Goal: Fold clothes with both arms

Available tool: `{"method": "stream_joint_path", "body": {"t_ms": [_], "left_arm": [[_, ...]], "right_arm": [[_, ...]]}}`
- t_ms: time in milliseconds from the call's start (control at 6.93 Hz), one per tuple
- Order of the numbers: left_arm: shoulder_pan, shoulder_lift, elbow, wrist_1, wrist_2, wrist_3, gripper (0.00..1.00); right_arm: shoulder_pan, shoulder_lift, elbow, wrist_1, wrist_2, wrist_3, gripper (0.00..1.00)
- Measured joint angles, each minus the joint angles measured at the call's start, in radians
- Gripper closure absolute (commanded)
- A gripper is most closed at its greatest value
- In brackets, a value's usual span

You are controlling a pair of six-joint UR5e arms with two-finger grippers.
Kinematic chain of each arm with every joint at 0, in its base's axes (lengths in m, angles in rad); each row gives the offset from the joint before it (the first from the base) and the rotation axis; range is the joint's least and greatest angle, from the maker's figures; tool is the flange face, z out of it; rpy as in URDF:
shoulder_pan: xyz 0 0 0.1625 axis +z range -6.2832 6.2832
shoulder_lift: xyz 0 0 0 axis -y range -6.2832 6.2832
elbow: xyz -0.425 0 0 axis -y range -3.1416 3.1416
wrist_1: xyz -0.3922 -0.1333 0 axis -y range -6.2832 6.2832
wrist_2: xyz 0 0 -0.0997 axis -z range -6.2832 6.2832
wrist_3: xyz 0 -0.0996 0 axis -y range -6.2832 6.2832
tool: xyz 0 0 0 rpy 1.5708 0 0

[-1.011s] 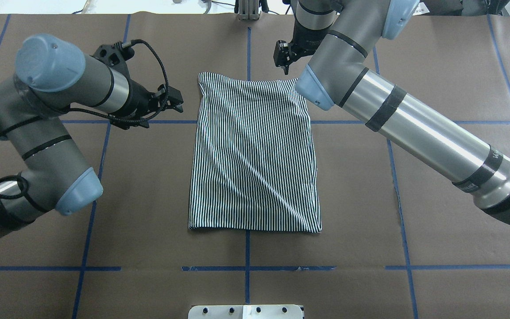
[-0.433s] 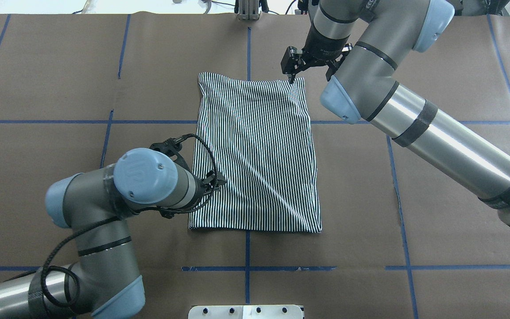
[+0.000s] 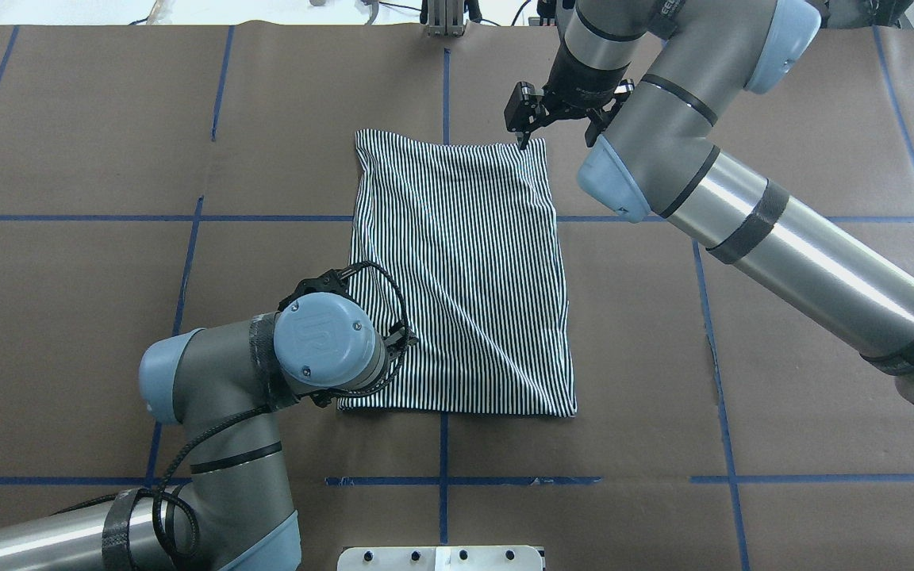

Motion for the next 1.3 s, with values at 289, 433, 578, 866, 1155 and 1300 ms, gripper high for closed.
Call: {"method": "stream_joint_path", "body": {"t_ms": [289,433,578,866,1155,1300], "left_arm": [[0.022,0.017,0.008,0.018,0.011,-0.002,0.11],[0.033,0.022,0.01,0.022,0.012,-0.001,0.17],[0.041,0.026,0.01,0.023,0.012,-0.001,0.25],[0.044,0.027,0.007,0.027,0.012,0.001,0.29],[0.044,0.026,0.0,0.029,0.012,0.003,0.33],[0.043,0.025,-0.002,0.03,0.012,0.004,0.35]], "right_arm": [[0.0,-0.006,0.0,0.019,0.0,0.011,0.0],[0.0,-0.015,0.0,0.04,0.0,0.017,0.0],[0.002,-0.022,0.0,0.055,0.001,0.022,0.0],[0.014,-0.026,0.0,0.062,0.025,0.026,0.0],[0.022,-0.026,0.0,0.061,0.044,0.027,0.0],[0.023,-0.026,0.0,0.06,0.046,0.026,0.0]]}}
